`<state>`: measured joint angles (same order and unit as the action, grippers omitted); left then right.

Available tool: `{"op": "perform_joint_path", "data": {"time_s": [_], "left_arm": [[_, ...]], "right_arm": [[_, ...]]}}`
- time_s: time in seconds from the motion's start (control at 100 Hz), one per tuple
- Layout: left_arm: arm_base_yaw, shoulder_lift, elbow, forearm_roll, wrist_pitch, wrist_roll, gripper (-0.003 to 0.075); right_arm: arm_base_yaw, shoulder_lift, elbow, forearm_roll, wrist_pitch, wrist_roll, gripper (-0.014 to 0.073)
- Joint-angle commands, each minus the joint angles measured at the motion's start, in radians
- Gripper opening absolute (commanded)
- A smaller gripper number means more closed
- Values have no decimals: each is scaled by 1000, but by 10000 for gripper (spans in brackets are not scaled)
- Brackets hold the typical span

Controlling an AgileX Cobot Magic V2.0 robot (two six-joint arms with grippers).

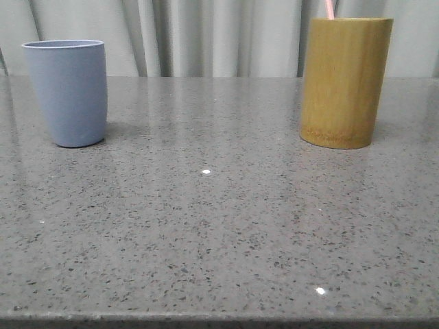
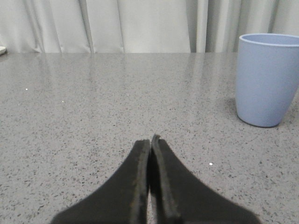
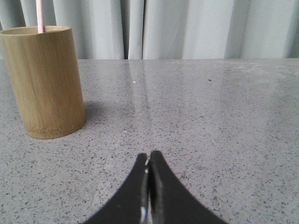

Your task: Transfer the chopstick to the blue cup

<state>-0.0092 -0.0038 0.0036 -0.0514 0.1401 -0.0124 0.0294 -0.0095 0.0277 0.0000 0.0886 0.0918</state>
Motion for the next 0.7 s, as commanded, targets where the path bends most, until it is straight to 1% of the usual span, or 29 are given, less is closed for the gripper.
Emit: {"op": "perform_joint_path", "data": {"time_s": [0.0,0.38,0.53,0.69], "left_arm": [[1,-35,8,-10,-91,-3,-19],[1,-35,8,-10,-92,-3,-19],[1,-35,8,-10,-95,-3,-19],[1,-35,8,-10,-109,-3,-19]], "right_arm": [[-5,-22,1,-11,-80,-6,-62],[-5,-22,1,-11,-80,-6,-62],[-5,-22,1,-111,-81,-58,-62],[-5,-22,1,-117,-80,-58,-62]]}}
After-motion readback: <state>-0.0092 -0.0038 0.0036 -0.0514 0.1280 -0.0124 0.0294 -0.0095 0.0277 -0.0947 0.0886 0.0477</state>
